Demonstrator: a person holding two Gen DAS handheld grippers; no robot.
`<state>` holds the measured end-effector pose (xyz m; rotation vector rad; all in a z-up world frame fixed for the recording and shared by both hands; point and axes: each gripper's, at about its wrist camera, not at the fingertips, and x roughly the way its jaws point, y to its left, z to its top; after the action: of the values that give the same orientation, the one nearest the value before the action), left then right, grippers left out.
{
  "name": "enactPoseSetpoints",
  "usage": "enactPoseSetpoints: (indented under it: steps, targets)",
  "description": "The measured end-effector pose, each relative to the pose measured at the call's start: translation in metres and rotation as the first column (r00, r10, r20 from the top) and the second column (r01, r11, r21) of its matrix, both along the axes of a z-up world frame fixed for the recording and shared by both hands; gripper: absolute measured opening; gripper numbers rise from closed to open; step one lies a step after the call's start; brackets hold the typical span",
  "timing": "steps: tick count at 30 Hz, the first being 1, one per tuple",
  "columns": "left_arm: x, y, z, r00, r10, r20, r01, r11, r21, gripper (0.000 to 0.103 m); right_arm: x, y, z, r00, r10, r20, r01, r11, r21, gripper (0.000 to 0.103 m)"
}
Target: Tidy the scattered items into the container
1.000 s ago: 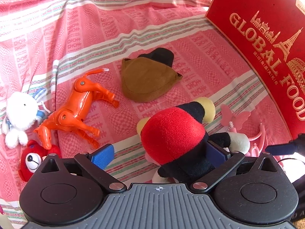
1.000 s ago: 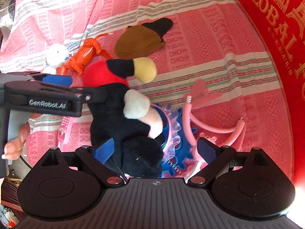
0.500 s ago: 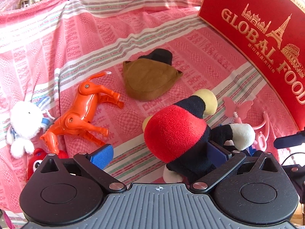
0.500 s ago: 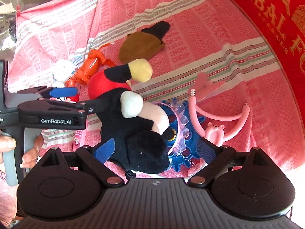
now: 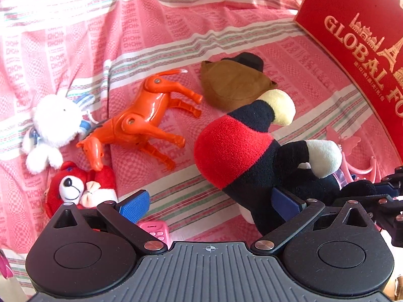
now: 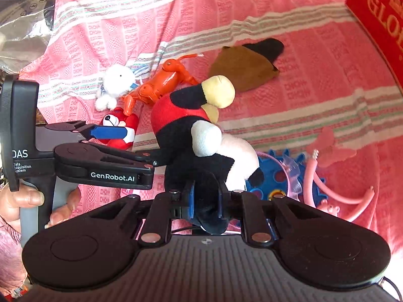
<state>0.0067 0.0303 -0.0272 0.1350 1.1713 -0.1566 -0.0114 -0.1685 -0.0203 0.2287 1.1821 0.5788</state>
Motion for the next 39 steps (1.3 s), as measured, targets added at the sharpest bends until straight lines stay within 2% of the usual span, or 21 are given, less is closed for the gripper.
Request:
enactPoseSetpoints:
  steps: [1, 3, 8, 11, 15, 18, 20, 25, 28, 31, 36, 39]
  targets:
    - [0.0, 0.005, -0.001, 1.0, 0.011, -0.007, -0.011, 1.0, -0.008, 0.102, 0.002, 0.003, 0.003, 1.0, 0.015, 0.015, -0.015, 1.0, -0.001, 0.013]
    - [-0.002, 0.014, -0.003, 0.999, 0.03, -0.013, -0.031, 0.999, -0.012, 0.102, 0.003, 0.009, 0.007, 0.998, 0.048, 0.027, -0.048, 0.999, 0.002, 0.012]
    - [-0.006, 0.032, -0.014, 0.996, 0.078, -0.039, -0.077, 0.997, 0.013, 0.102, 0.002, 0.026, 0.004, 0.995, 0.103, -0.008, -0.103, 0.993, 0.058, 0.012]
    - [-0.008, 0.05, -0.031, 0.987, 0.129, -0.093, -0.124, 0.991, 0.056, 0.094, -0.002, 0.043, -0.001, 0.986, 0.157, -0.05, -0.151, 0.982, 0.115, 0.012]
    - [-0.017, 0.077, -0.036, 0.973, 0.197, -0.124, -0.197, 0.98, 0.009, 0.094, -0.006, 0.066, -0.002, 0.973, 0.215, -0.081, -0.202, 0.969, 0.144, 0.013]
    - [-0.022, 0.089, -0.031, 0.969, 0.223, -0.105, -0.224, 0.975, 0.001, 0.094, -0.002, 0.065, 0.012, 0.976, 0.217, -0.033, -0.209, 0.965, 0.156, 0.024]
    - [-0.026, 0.096, -0.027, 0.965, 0.241, -0.099, -0.244, 0.97, -0.015, 0.094, 0.005, 0.058, 0.02, 0.982, 0.187, 0.002, -0.185, 0.973, 0.139, 0.041]
    - [-0.04, 0.106, -0.013, 0.958, 0.274, -0.082, -0.279, 0.958, -0.065, 0.094, 0.019, 0.035, 0.015, 0.995, 0.093, 0.025, -0.095, 0.993, 0.067, 0.042]
    - [-0.051, 0.105, 0.002, 0.962, 0.262, -0.072, -0.269, 0.957, -0.107, 0.094, 0.017, 0.027, 0.001, 0.997, 0.081, -0.002, -0.081, 0.996, 0.026, 0.042]
    - [-0.062, 0.093, 0.016, 0.981, 0.191, -0.047, -0.196, 0.971, -0.139, 0.094, 0.011, 0.028, -0.011, 0.996, 0.083, -0.03, -0.083, 0.996, 0.025, 0.043]
    - [-0.07, 0.078, 0.013, 0.99, 0.132, -0.056, -0.138, 0.983, -0.122, 0.094, 0.012, 0.027, -0.014, 0.998, 0.065, -0.015, -0.065, 0.998, 0.021, 0.056]
    - [-0.079, 0.071, 0.004, 0.995, 0.075, -0.07, -0.082, 0.991, -0.104, 0.094, 0.012, 0.026, -0.016, 0.998, 0.061, -0.033, -0.059, 0.997, 0.04, 0.056]
